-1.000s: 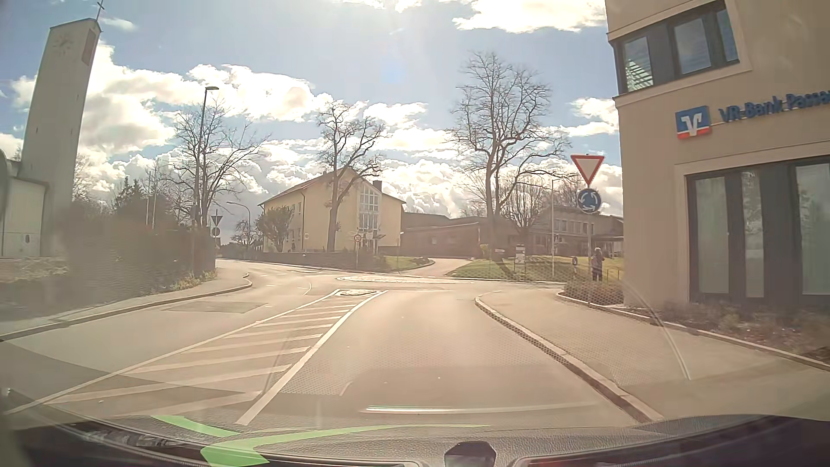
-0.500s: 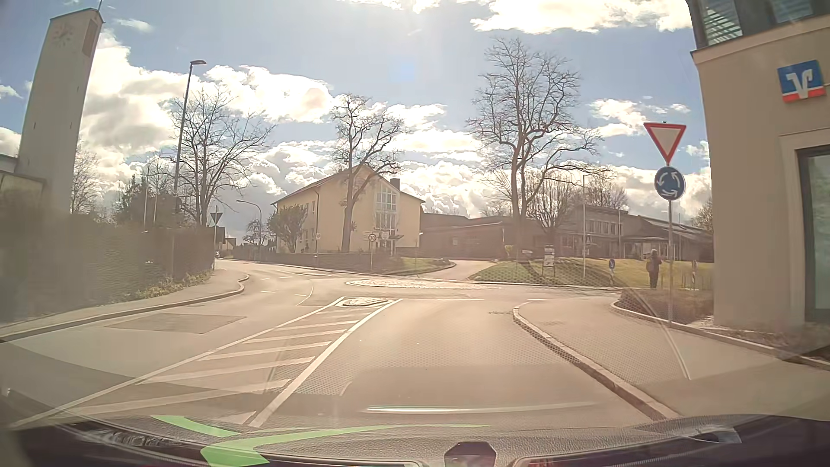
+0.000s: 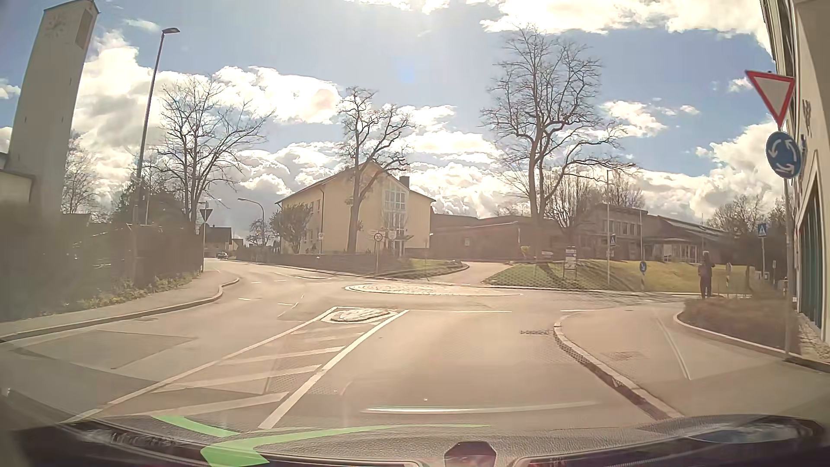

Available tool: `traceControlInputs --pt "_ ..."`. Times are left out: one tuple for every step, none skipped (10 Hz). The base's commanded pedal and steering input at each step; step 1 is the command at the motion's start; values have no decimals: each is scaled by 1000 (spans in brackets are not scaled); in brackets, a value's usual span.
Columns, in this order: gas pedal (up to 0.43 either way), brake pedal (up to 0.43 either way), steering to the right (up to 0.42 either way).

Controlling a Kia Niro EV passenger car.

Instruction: Follow the waypoints while adhering to traffic rules and regulations

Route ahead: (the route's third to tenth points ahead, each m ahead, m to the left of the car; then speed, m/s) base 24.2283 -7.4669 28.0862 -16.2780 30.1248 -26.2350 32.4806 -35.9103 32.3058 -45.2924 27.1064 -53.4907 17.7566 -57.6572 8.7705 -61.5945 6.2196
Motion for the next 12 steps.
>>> traceControlInputs --pt "0 0 -12" --pt "0 0 -9" --pt "0 0 -4" --pt "0 0 0" --pt "59 0 8" --pt "67 0 15" --pt "67 0 25" --pt "67 0 36" --pt "67 0 54" --pt "67 0 80" --pt "59 0 105" --pt "47 0 130"
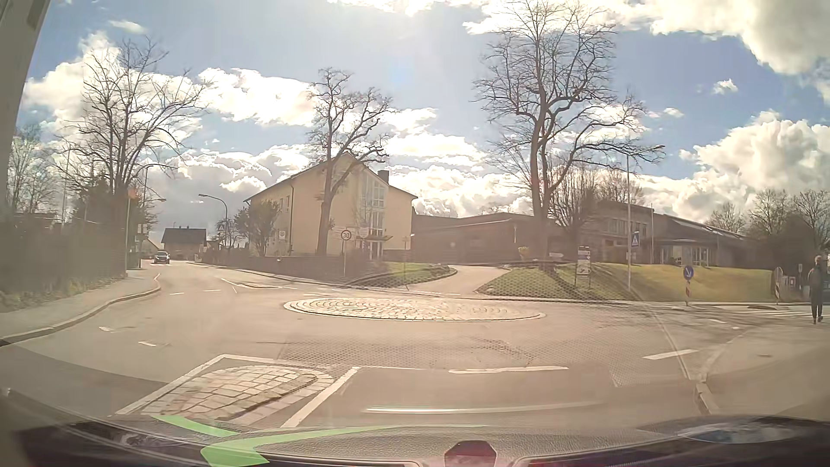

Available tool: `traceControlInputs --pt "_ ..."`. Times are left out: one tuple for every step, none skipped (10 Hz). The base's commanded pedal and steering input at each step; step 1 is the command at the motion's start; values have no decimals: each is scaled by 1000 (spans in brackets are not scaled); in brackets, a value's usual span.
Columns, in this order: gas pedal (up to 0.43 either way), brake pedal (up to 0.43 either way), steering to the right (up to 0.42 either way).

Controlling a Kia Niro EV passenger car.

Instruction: Follow the waypoints while adhering to traffic rules and regulations

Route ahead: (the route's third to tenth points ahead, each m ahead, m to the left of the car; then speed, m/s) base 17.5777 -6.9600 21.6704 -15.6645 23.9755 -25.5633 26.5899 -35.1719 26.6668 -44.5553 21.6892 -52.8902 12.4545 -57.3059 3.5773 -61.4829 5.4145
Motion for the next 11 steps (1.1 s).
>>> traceControlInputs --pt "47 0 149" --pt "47 0 165" --pt "28 0 175" --pt "28 0 188" --pt "0 0 198" --pt "0 0 205" --pt "0 0 215" --pt "0 0 225" --pt "0 0 235" --pt "0 0 243" --pt "0 0 247"
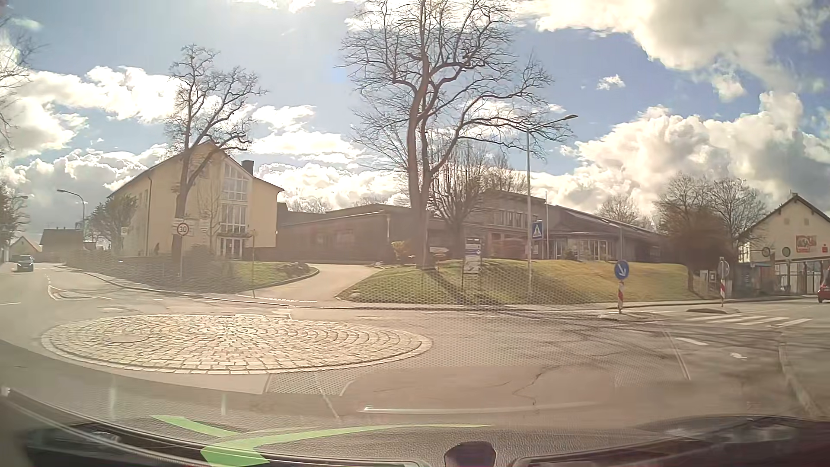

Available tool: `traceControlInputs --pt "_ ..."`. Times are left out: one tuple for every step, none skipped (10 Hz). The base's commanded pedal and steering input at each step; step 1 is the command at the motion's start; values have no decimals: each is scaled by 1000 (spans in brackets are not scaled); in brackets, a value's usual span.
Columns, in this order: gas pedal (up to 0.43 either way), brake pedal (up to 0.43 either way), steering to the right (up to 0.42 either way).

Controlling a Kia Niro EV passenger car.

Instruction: Follow the waypoints while adhering to traffic rules and regulations

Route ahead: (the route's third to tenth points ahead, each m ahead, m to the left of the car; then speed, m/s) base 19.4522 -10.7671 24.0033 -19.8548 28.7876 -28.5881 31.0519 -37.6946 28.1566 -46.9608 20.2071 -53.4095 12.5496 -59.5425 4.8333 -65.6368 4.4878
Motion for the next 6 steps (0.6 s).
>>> traceControlInputs --pt "0 0 253" --pt "0 0 257" --pt "0 0 264" --pt "0 0 269" --pt "0 18 274" --pt "0 49 275"
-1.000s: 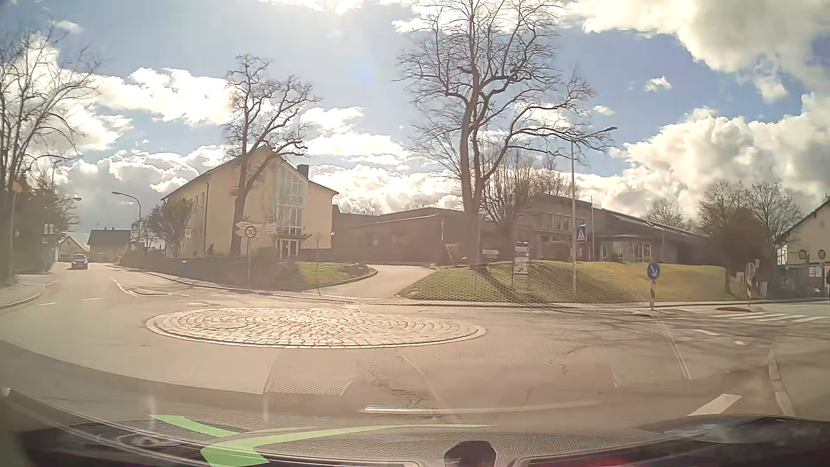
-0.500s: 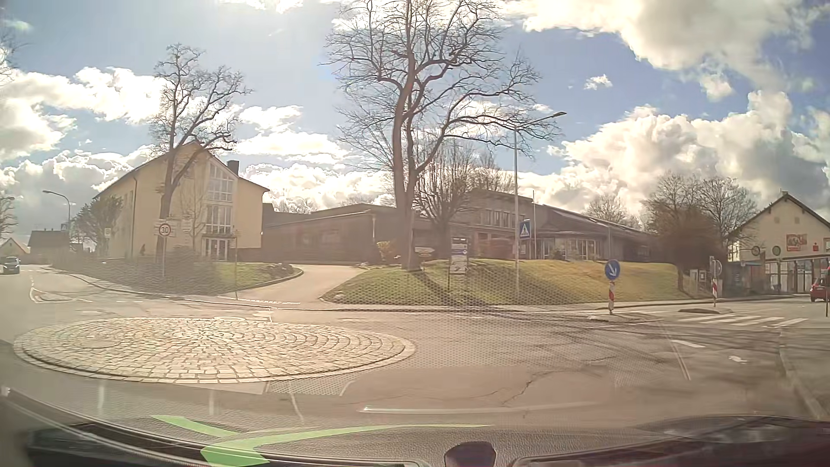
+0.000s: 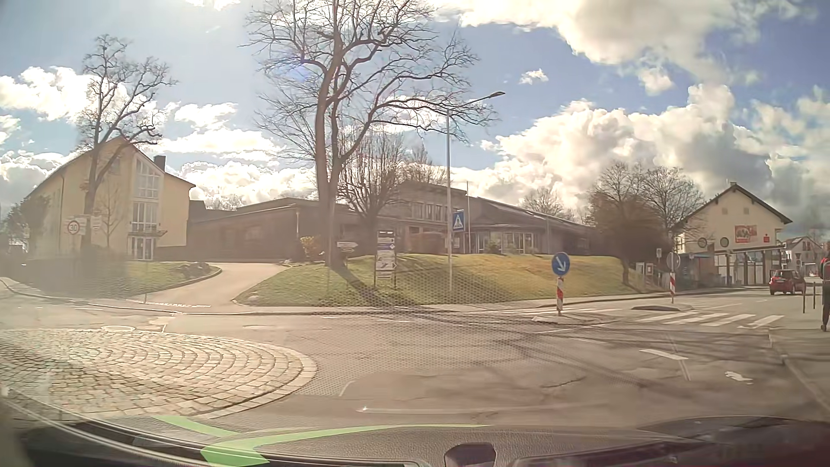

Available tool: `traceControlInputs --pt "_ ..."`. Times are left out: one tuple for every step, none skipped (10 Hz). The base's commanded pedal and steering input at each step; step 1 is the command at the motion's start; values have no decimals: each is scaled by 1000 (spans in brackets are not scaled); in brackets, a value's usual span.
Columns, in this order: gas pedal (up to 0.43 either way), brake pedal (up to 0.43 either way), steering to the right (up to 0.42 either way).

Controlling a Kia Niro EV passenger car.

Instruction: Follow the waypoints while adhering to traffic rules and regulations

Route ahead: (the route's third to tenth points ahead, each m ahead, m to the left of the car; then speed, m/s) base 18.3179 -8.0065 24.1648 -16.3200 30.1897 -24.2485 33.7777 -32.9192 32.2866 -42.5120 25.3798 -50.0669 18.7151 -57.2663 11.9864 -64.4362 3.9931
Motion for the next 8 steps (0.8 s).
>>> traceControlInputs --pt "0 79 275" --pt "0 91 276" --pt "0 104 279" --pt "0 146 279" --pt "0 159 279" --pt "0 165 277" --pt "0 165 278" --pt "0 165 278"
